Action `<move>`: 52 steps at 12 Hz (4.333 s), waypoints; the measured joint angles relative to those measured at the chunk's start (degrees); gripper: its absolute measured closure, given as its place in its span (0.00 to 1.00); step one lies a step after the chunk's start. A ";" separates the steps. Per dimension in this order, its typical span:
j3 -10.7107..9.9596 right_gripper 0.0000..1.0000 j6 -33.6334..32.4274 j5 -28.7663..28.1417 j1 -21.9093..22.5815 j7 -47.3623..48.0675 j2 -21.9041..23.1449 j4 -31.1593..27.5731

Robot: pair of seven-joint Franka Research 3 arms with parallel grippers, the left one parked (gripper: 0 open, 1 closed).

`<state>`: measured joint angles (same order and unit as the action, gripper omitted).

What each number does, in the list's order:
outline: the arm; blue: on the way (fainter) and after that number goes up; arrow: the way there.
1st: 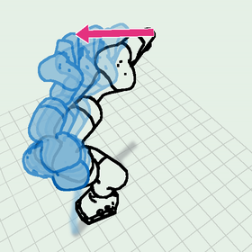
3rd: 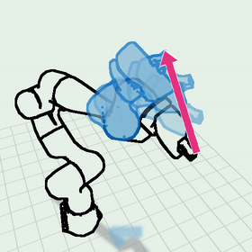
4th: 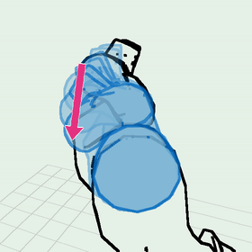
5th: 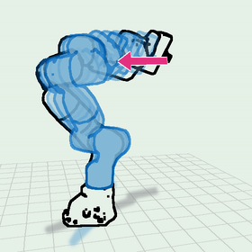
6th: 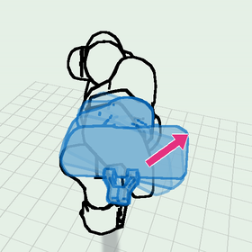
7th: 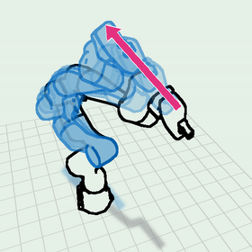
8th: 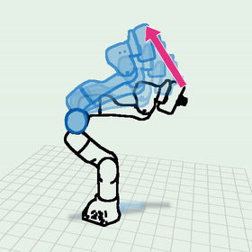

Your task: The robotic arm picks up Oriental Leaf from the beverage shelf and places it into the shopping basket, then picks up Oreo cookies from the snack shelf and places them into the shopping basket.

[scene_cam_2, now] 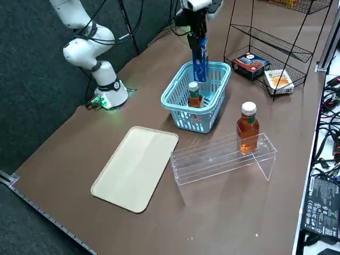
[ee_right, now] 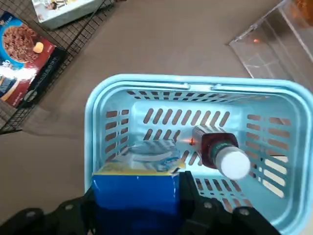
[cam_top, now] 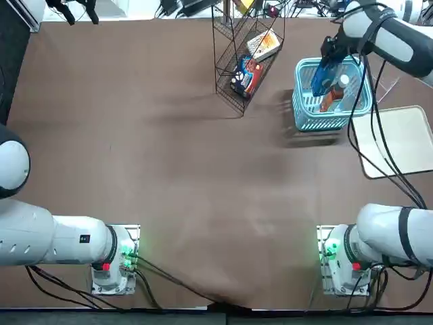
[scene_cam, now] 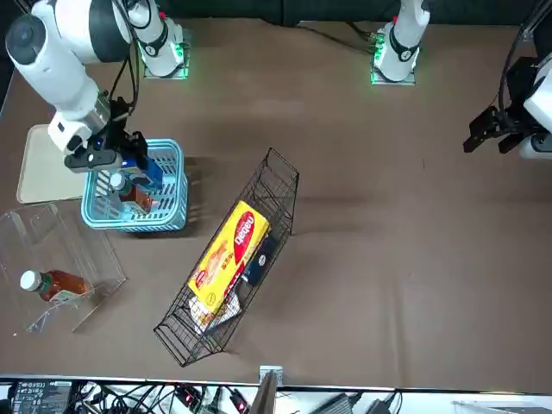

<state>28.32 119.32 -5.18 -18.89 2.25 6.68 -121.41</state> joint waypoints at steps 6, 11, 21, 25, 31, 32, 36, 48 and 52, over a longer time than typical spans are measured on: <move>0.03 0.37 12.62 1.92 1.31 0.00 -4.19 -7.69; 0.01 0.37 17.48 9.97 1.33 5.83 -10.46 -8.45; -0.17 0.00 19.81 10.30 1.15 6.33 -13.45 -7.32; -0.19 0.00 13.65 10.33 1.14 6.39 -13.32 -2.08; -0.19 0.00 -8.75 10.32 1.14 6.40 -10.97 14.16; -0.19 0.00 -12.04 10.32 1.14 6.40 -10.64 16.39; -0.55 0.00 -22.86 10.01 1.09 5.00 -10.11 23.61; -22.83 0.00 -30.60 9.22 12.31 -7.03 -2.73 27.12; -26.63 0.00 -30.06 9.17 14.69 -7.27 -2.96 26.16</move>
<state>1.69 89.26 4.00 -4.19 -5.02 3.73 -95.25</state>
